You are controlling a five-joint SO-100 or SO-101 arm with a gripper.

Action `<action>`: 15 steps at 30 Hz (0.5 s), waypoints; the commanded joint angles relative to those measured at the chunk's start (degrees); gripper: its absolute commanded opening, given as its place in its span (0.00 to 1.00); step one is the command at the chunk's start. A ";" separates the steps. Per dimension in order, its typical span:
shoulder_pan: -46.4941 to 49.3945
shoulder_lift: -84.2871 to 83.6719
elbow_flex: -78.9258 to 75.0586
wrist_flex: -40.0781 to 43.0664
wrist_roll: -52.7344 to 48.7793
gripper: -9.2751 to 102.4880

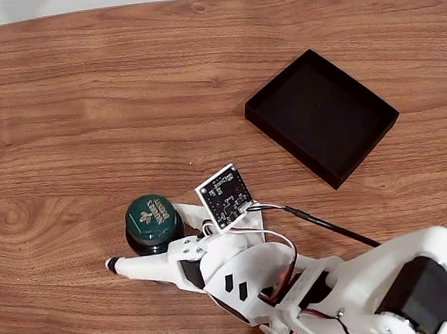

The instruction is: Pick up the pill bottle and place it in the black box.

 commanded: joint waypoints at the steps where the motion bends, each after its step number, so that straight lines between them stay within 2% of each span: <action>1: 0.35 0.35 -0.35 -2.02 -0.09 0.34; 15: 0.18 0.70 -0.35 -2.20 -0.44 0.27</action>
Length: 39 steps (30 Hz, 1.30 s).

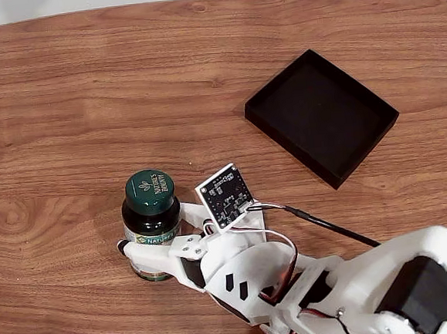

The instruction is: Pick up the pill bottle and place it in the black box.

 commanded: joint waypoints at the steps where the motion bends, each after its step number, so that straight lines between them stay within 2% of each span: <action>1: -0.09 0.79 -0.35 -2.20 -0.70 0.27; 8: 0.88 2.37 -1.23 -2.37 -0.88 0.26; 14: 6.24 6.15 -9.05 6.68 -0.79 0.25; 20: 11.69 6.06 -16.00 11.34 -0.53 0.25; 32: 27.69 1.41 -30.85 19.69 0.44 0.25; 39: 37.62 -6.68 -39.11 19.16 2.02 0.25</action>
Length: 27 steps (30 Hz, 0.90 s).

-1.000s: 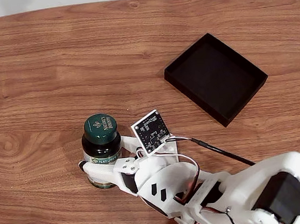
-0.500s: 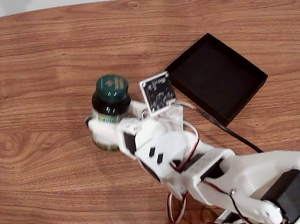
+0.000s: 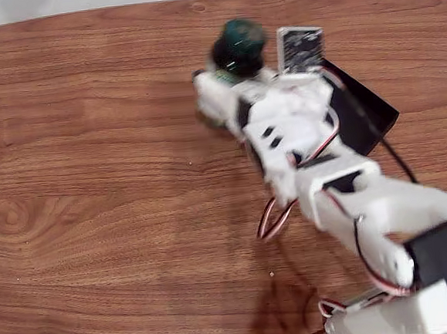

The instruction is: Pick up the pill bottle and place it in the black box.

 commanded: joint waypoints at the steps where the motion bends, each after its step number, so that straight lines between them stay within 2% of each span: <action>1: 5.45 -2.64 -9.23 -1.76 1.23 0.25; 5: 10.11 -8.88 -13.80 -4.22 2.46 0.25; 12: 16.96 -16.44 -21.27 -2.64 6.77 0.25; 27: 19.51 -20.30 -18.72 -5.54 11.87 0.23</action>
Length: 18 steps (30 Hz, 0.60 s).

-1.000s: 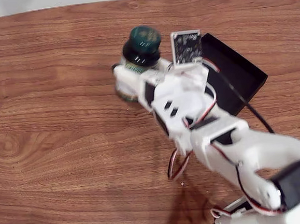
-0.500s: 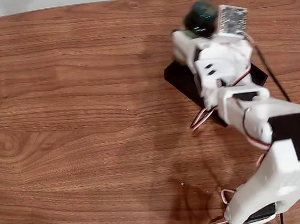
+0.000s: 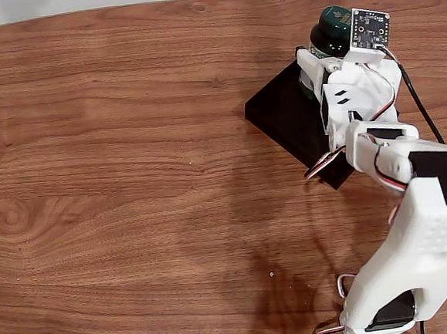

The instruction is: Pick up the pill bottle and place it in the black box.

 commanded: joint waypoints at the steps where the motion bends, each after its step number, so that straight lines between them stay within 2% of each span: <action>1: -0.18 2.46 -0.53 -4.31 0.97 0.23; 18: -0.97 3.96 10.46 -10.55 3.60 0.23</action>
